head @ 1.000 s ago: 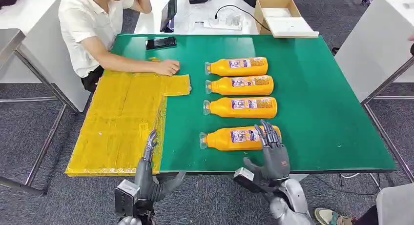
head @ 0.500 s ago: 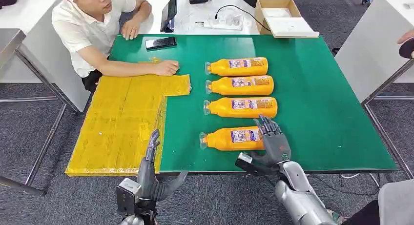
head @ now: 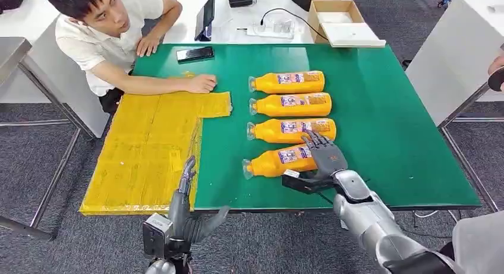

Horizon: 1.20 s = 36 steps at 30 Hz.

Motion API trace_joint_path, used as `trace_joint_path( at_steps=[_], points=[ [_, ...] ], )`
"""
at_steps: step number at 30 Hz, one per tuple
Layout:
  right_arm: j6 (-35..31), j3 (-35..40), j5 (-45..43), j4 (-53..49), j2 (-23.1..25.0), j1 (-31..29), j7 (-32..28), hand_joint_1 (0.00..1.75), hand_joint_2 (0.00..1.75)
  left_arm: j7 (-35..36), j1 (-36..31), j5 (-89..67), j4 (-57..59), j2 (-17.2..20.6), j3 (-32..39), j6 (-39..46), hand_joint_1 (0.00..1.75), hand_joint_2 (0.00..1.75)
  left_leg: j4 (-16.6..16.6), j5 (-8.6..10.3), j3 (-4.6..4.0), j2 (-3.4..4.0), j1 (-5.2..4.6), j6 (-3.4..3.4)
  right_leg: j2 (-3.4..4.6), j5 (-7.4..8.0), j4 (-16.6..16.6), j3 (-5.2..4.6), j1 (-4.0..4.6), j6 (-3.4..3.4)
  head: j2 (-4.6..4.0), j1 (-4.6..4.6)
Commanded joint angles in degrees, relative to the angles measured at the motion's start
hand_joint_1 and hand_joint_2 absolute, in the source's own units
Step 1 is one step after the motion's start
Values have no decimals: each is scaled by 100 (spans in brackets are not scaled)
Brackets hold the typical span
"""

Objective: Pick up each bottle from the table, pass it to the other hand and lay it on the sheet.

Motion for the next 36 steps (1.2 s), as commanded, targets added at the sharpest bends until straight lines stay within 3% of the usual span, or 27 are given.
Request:
trace_joint_path(
  at_steps=[1, 14, 17, 19, 22, 32, 34, 36],
  points=[
    [1063, 528, -92, 831, -34, -121, -88, 175, 175, 4, -190, -73, 197, 111, 62, -76, 0, 175, -6, 8, 8, -9, 9, -11, -17, 6, -13, 17, 10, -12, 2, -2],
    [1143, 550, -511, 691, -41, 204, -572, 175, 175, 1, -132, -139, 74, 145, 94, -121, 0, 175, -10, 6, 40, -24, 14, -10, -24, 4, -24, 55, 16, -13, 2, 0],
    [920, -194, -1663, 378, 109, 592, -1588, 175, 175, 77, -83, 121, 2, 70, 213, -163, 0, 175, -16, 9, 45, -31, 15, -11, -33, 4, -32, 60, 18, -14, 2, 0],
    [280, -559, -2407, -265, 319, 1020, -2278, 175, 175, 384, 48, 832, -154, -76, 419, -278, 0, 175, -8, 0, 54, -22, 14, -7, -19, -1, -23, 64, 16, -10, 2, 2],
    [167, -496, -2762, -952, 450, 1341, -2099, 175, 175, 539, 94, 1176, -239, -69, 384, -238, 0, 175, -7, -11, 64, 4, 20, -9, 6, 2, -21, 74, 21, -10, 2, 0],
    [224, -436, -2856, -933, 372, 1287, -2059, 175, 175, 532, 66, 1208, -206, -47, 358, -207, 0, 175, -7, -4, 37, 13, 18, -7, 4, 3, -17, 45, 22, -11, 2, 0],
    [-438, -734, -3375, -1372, 575, 1509, -2599, 175, 175, 785, 131, 1873, -217, -184, 520, -264, 0, 175, -7, -5, 39, 11, 16, -6, 4, 2, -16, 47, 19, -11, 2, 0],
    [-880, -873, -3953, -2548, 851, 1993, -2741, 175, 175, 1037, 175, 2634, -198, -175, 484, -248, 0, 175, -11, -6, 41, 16, 17, -9, 7, 2, -18, 47, 20, -15, 2, 0]
  ],
)
